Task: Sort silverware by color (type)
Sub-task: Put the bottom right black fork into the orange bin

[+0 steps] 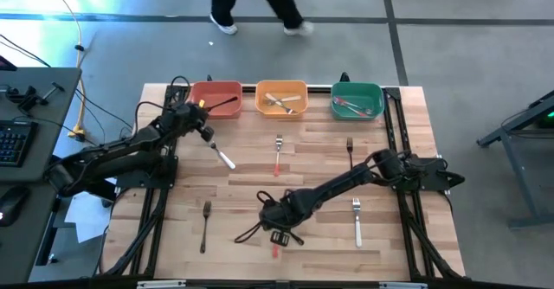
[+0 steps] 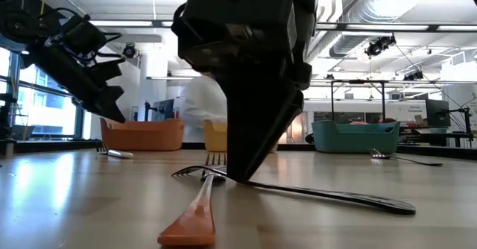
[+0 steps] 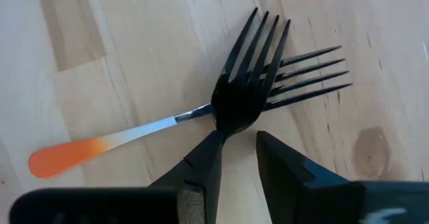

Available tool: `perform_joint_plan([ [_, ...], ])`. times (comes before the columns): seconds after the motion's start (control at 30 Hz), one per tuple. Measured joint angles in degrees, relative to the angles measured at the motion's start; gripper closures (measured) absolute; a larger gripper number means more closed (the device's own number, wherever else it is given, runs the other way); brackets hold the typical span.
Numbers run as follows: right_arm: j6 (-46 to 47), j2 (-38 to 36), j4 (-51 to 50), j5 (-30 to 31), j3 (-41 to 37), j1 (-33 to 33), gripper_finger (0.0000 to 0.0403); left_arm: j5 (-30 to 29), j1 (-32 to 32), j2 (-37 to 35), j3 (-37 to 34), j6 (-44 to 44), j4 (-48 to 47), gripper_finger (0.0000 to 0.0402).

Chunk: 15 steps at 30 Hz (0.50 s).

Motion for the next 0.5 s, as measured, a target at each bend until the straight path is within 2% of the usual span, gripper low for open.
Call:
perform_joint_plan([
  [0.23,-3.09,-1.09,0.17,-1.54,-0.05,-0.61,0.0394,0.10,0.33,0.02,0.00,0.02,0.02,0.0401],
  [0.5,-5.31,-1.63,0.01,-4.09,-0.18,-1.09,0.0401,2.89,0.32,0.02,-0.22,-0.27,0.15,0.0401],
])
